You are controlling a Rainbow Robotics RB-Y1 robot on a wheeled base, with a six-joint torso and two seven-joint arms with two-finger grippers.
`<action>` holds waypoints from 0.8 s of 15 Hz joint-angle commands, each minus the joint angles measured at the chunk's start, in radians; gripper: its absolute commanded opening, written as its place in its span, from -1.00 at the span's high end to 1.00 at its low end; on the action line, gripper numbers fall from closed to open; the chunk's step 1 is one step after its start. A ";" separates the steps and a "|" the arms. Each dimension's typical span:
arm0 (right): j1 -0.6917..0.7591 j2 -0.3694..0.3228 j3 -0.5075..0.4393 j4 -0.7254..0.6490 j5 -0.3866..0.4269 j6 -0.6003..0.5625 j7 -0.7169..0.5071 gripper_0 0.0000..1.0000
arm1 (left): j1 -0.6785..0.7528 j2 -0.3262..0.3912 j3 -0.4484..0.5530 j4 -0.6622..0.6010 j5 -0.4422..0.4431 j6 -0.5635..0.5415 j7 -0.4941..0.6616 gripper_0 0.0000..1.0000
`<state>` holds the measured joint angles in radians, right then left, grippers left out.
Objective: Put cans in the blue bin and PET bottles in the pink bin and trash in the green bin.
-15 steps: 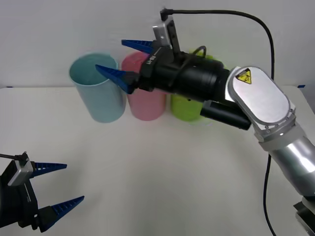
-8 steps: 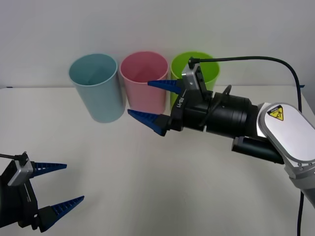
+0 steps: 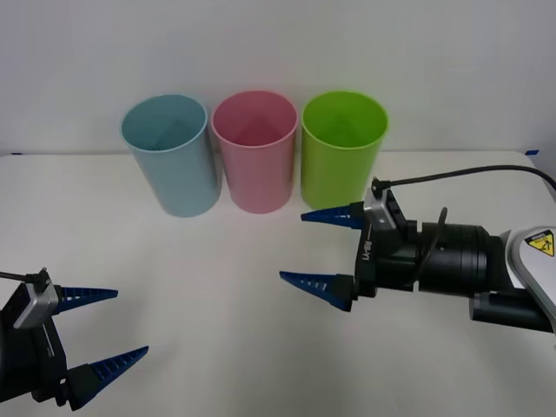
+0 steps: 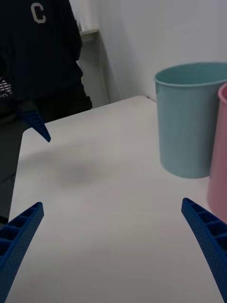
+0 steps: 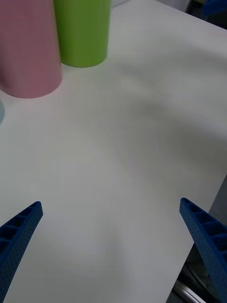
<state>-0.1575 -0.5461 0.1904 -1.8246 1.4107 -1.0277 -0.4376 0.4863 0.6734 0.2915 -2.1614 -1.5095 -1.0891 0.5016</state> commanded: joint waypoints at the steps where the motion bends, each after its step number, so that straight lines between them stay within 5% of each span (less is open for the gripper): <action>1: 0.058 -0.005 -0.091 0.007 0.001 -0.147 0.017 -1.00 | 0.000 0.000 0.000 0.000 0.000 0.000 0.000 -1.00; 8: 0.115 -0.011 -0.218 0.122 0.002 -0.404 0.080 -1.00 | 0.000 0.000 0.000 0.000 0.000 0.000 0.000 -1.00; 12: 0.131 -0.052 -0.216 0.133 0.004 -0.410 0.112 -1.00 | 0.000 0.000 0.000 0.000 0.000 0.000 0.000 -1.00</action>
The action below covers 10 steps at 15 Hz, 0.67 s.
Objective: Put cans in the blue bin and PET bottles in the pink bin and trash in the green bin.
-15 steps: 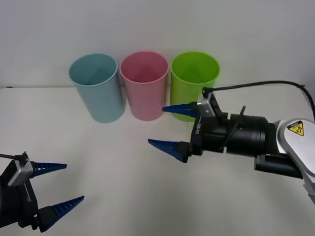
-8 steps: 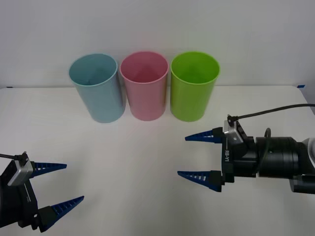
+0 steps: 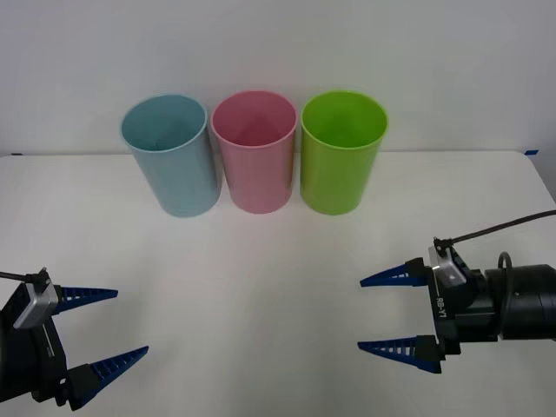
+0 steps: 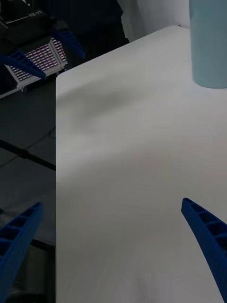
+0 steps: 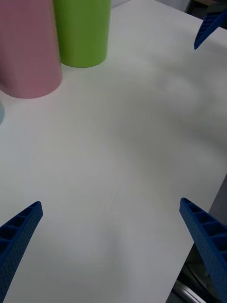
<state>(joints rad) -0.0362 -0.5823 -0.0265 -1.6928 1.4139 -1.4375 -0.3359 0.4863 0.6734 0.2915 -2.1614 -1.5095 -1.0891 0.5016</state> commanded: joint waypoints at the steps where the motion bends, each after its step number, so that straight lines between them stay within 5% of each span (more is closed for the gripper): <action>1: 0.013 -0.016 0.000 0.001 0.000 0.000 0.014 -1.00 | 0.000 0.000 0.000 0.000 0.000 0.000 0.000 -1.00; 10: 0.021 -0.013 0.043 0.001 -0.004 0.104 0.121 -1.00 | 0.000 0.000 0.000 0.000 0.000 0.000 0.000 -1.00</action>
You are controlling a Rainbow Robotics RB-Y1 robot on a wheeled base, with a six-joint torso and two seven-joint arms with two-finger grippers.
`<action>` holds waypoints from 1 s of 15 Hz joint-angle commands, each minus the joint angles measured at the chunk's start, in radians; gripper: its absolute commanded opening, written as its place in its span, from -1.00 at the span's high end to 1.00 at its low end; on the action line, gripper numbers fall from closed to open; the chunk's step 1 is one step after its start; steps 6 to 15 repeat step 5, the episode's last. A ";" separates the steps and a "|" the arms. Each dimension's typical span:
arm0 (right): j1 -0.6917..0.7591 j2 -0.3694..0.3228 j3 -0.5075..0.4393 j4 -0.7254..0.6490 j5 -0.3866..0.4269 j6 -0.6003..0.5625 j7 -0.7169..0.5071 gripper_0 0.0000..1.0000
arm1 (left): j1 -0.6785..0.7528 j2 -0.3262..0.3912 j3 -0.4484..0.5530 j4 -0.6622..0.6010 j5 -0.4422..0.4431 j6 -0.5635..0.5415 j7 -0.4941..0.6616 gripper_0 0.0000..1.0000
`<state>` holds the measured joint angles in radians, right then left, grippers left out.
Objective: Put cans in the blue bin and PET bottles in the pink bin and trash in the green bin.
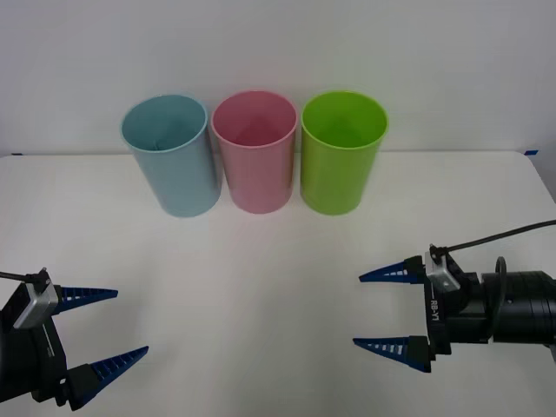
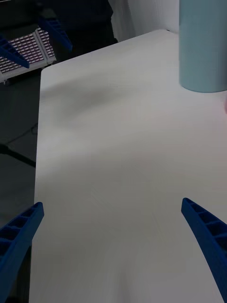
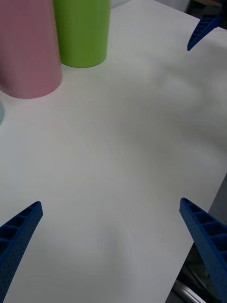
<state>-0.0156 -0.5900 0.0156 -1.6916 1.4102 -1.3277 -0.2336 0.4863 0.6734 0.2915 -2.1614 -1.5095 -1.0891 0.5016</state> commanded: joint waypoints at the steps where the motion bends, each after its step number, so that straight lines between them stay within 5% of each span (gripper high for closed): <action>1: 0.000 -0.005 0.001 0.000 0.003 -0.010 0.034 -1.00 | 0.000 0.000 0.000 0.000 0.000 0.000 0.000 -1.00; 15: 0.000 -0.005 0.004 0.001 0.015 -0.016 0.040 -1.00 | 0.000 0.000 0.000 0.000 0.000 0.000 0.000 -1.00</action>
